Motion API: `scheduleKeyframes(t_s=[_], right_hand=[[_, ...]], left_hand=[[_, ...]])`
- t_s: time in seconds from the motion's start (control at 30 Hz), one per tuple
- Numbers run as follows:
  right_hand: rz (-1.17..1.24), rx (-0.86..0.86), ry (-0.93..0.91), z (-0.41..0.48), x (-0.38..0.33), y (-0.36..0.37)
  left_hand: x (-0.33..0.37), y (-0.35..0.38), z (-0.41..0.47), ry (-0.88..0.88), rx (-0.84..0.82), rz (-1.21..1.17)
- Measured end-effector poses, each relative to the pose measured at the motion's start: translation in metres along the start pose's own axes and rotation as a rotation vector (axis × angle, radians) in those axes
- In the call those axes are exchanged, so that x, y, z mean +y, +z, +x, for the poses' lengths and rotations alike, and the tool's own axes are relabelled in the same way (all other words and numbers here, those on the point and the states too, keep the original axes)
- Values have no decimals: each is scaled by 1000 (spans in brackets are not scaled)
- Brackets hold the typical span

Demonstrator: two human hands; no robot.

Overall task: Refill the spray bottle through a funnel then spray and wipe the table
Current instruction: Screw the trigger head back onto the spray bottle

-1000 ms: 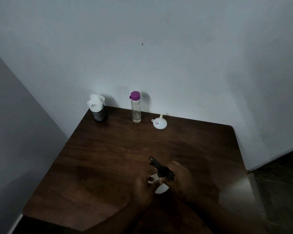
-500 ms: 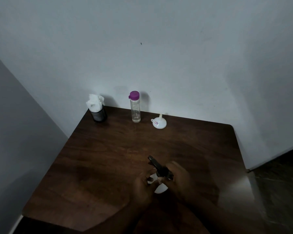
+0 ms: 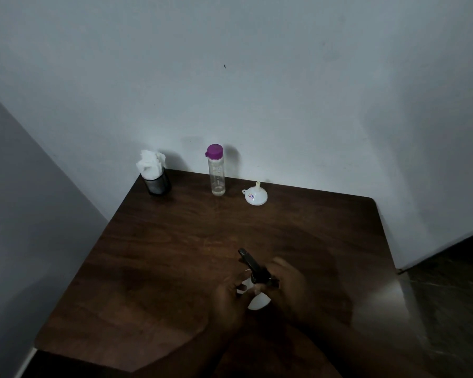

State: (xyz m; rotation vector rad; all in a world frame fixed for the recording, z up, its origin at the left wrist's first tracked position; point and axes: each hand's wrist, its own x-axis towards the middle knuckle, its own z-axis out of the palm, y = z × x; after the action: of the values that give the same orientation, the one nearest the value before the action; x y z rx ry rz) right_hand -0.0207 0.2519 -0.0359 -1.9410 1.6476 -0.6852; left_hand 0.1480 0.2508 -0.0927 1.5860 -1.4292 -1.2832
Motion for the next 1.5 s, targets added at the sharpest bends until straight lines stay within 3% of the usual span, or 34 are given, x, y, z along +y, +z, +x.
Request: scheduleKeyframes(t_s=[0.23, 0.37, 0.73, 0.93, 1.17, 1.5], right_hand=[[12, -19, 58, -1, 4, 9], [27, -111, -34, 7, 8, -6], [29, 47, 10, -4, 3, 3], [11, 33, 30, -4, 7, 5], [74, -162, -40, 10, 15, -7], [62, -41, 16, 1, 16, 7]], left_hand=[[-1, -3, 1, 39, 3, 25], [-3, -3, 2, 31, -29, -16], [0, 1, 0, 43, 19, -2], [-1, -2, 0, 83, -6, -18], [-3, -4, 2, 171, -15, -30], [-7, 0, 1, 175, 8, 67]])
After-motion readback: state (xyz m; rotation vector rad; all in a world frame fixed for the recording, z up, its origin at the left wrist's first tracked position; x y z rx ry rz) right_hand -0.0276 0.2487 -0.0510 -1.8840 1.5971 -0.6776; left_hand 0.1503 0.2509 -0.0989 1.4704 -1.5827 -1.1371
